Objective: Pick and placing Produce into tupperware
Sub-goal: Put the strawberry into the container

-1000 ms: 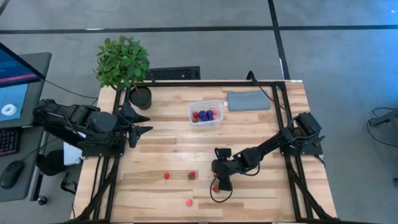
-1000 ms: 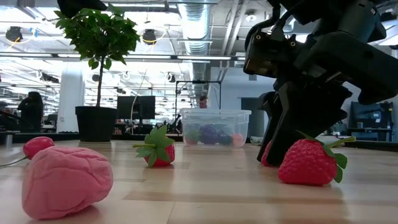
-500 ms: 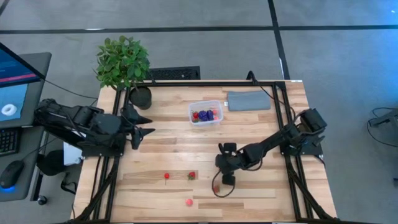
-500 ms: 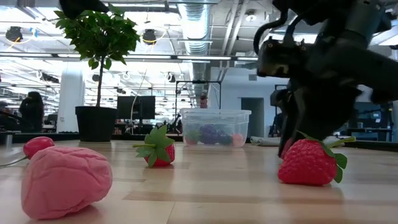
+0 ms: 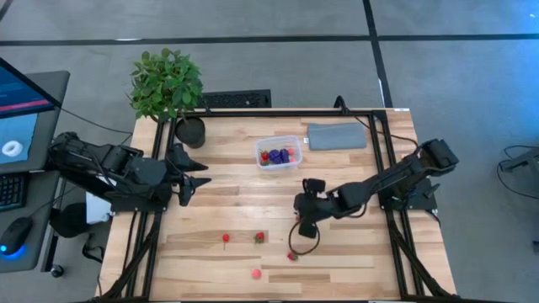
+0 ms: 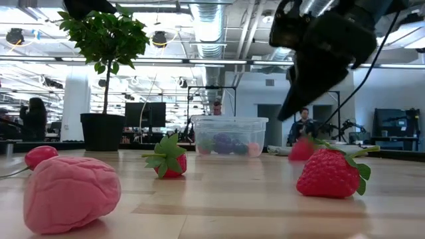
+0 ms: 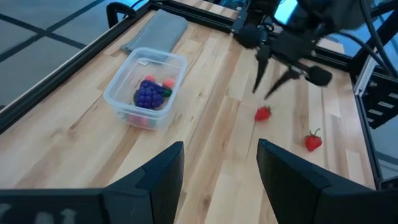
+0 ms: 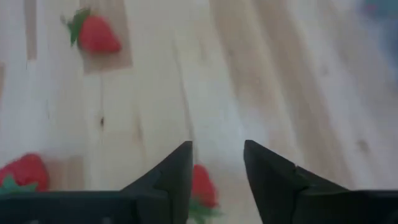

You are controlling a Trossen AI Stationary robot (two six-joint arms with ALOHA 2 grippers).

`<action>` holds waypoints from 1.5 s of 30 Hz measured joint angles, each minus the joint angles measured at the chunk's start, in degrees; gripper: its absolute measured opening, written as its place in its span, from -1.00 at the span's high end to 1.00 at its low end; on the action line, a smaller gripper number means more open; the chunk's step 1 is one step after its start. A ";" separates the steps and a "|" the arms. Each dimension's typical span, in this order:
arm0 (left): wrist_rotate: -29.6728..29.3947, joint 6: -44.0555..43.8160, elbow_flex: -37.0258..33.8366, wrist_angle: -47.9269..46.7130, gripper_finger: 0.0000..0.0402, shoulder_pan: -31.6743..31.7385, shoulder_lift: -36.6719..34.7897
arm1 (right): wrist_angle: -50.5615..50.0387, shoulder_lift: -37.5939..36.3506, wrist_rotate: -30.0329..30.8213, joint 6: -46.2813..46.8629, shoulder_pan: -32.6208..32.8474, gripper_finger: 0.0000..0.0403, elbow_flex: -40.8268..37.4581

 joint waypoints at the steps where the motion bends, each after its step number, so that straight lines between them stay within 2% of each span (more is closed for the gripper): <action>1: 0.01 -0.04 0.00 0.10 0.04 -0.17 0.03 | -0.83 -0.95 0.43 -0.08 -0.32 0.32 0.00; 6: -0.06 -0.33 0.00 1.39 0.04 -0.98 0.01 | -3.62 -4.46 1.64 -0.23 -1.75 0.50 0.04; 11: -0.26 -0.54 0.00 2.09 0.04 -1.98 0.01 | -3.67 -6.73 0.00 -0.24 -1.77 0.49 -0.93; 16: -1.36 -0.57 0.00 2.03 0.04 -2.90 0.45 | -3.71 -6.39 -1.65 1.32 0.08 0.31 -1.25; 24: -1.82 -0.79 0.00 2.14 0.04 -3.03 0.38 | -4.30 -5.01 -1.84 2.46 2.65 -0.19 -1.29; 27: -1.88 -0.76 0.00 2.26 0.04 -3.03 0.38 | -4.55 -5.01 -1.63 2.43 2.41 -0.27 -1.25; 32: -2.56 -0.76 0.00 2.31 0.04 -3.01 0.41 | -4.20 -5.01 -1.47 2.43 2.43 -0.25 -1.23; 41: -3.05 -0.74 0.00 2.14 0.04 -3.03 0.41 | -3.84 -4.19 -1.65 1.96 2.48 -0.09 -1.12; 45: -3.16 -0.72 0.00 1.99 0.04 -3.03 0.38 | -2.93 -1.96 -4.07 1.84 2.57 -0.01 -1.15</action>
